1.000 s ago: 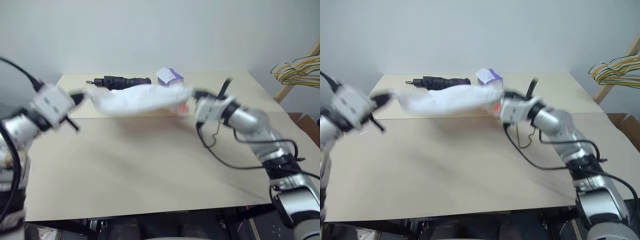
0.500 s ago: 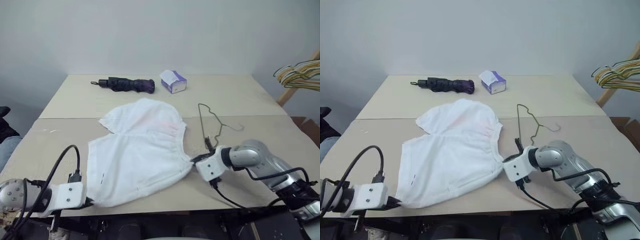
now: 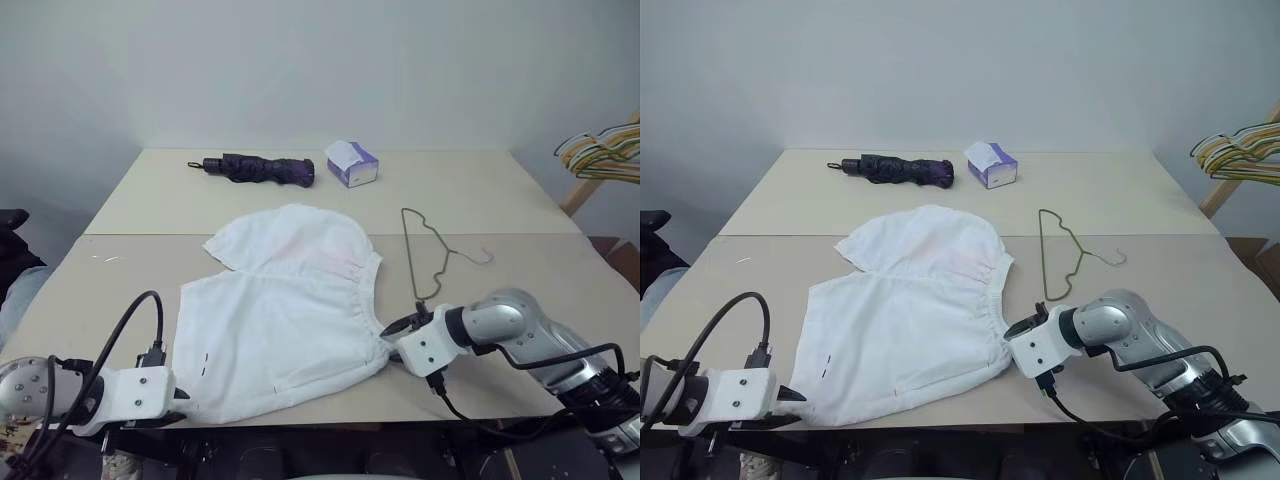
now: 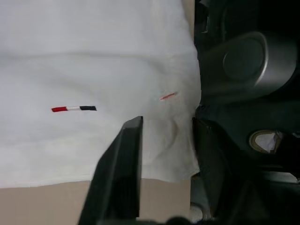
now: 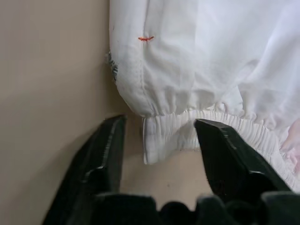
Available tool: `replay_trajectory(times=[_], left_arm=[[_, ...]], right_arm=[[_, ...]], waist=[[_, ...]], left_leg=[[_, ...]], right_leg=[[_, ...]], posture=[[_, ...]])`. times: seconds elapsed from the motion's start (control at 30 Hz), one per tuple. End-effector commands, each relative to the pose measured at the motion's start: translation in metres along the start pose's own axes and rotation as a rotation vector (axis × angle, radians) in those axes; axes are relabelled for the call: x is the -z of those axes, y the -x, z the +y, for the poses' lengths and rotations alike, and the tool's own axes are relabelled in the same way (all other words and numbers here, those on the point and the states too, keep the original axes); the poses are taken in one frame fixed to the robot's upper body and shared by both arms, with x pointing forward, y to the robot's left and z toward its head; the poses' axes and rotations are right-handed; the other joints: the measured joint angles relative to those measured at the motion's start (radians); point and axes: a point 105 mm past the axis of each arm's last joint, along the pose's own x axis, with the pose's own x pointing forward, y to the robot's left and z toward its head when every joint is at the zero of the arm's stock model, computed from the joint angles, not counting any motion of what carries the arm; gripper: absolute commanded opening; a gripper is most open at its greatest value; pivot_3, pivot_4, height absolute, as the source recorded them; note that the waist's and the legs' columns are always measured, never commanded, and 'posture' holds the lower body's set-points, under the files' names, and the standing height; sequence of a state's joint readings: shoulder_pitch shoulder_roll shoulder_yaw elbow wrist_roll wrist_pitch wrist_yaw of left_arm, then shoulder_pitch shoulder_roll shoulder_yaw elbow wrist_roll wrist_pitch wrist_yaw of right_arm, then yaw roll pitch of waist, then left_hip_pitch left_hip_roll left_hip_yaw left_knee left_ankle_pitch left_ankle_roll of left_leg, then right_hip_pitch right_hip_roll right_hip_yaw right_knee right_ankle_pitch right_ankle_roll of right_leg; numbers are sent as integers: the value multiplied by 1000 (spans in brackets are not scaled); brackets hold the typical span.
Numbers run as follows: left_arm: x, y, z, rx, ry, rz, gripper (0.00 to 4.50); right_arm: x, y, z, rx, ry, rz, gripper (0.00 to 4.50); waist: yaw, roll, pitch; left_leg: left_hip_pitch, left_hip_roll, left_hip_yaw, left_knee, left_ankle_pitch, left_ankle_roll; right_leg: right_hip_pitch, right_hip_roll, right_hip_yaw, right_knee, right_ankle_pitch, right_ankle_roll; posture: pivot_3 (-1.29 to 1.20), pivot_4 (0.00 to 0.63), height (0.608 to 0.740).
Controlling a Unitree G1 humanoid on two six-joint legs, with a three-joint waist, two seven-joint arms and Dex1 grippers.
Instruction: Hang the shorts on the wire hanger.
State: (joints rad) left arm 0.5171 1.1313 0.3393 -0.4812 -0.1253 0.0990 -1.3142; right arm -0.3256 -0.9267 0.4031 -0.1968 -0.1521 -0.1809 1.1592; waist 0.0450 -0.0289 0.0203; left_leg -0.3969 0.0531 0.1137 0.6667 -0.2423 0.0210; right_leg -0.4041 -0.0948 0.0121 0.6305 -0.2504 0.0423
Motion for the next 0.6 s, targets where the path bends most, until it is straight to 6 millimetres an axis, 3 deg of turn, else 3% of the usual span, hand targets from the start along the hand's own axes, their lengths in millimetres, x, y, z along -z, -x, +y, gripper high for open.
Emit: replay_trajectory(times=[0.03,0.07,0.2,0.3,0.43,0.6], left_arm=[[1,19,13,-45,-20,22,3005],[3,22,15,-57,-14,27,3309],[6,34,24,-114,4,25,4488],[-2,44,36,-193,17,-39,4488],[-20,58,67,-400,31,-191,4488],[-50,64,92,-519,56,-389,4488]], right_arm=[[-3,21,-10,44,-19,-7,4177],[-3,25,-11,48,-36,-9,4471],[-3,44,-15,75,-108,-23,4500],[-2,57,-25,138,-176,-43,4500],[10,68,-46,263,-382,-49,4500],[31,62,-68,425,-597,-29,4500]], waist=[[0,0,0],[0,0,0],[0,0,0],[0,0,0],[1,0,0],[0,0,0]], left_leg=[[0,0,0,0,0,0],[0,0,0,0,0,0],[0,0,0,0,0,0],[0,0,0,0,0,0],[0,0,0,0,0,0],[-1,0,0,0,0,0]], right_leg=[[0,0,0,0,0,0],[0,0,0,0,0,0],[0,0,0,0,0,0],[0,0,0,0,0,0],[0,0,0,0,0,0],[0,0,0,0,1,2]], posture=[[139,0,740],[138,0,740],[135,0,740],[131,0,740],[128,0,740],[120,0,740]])
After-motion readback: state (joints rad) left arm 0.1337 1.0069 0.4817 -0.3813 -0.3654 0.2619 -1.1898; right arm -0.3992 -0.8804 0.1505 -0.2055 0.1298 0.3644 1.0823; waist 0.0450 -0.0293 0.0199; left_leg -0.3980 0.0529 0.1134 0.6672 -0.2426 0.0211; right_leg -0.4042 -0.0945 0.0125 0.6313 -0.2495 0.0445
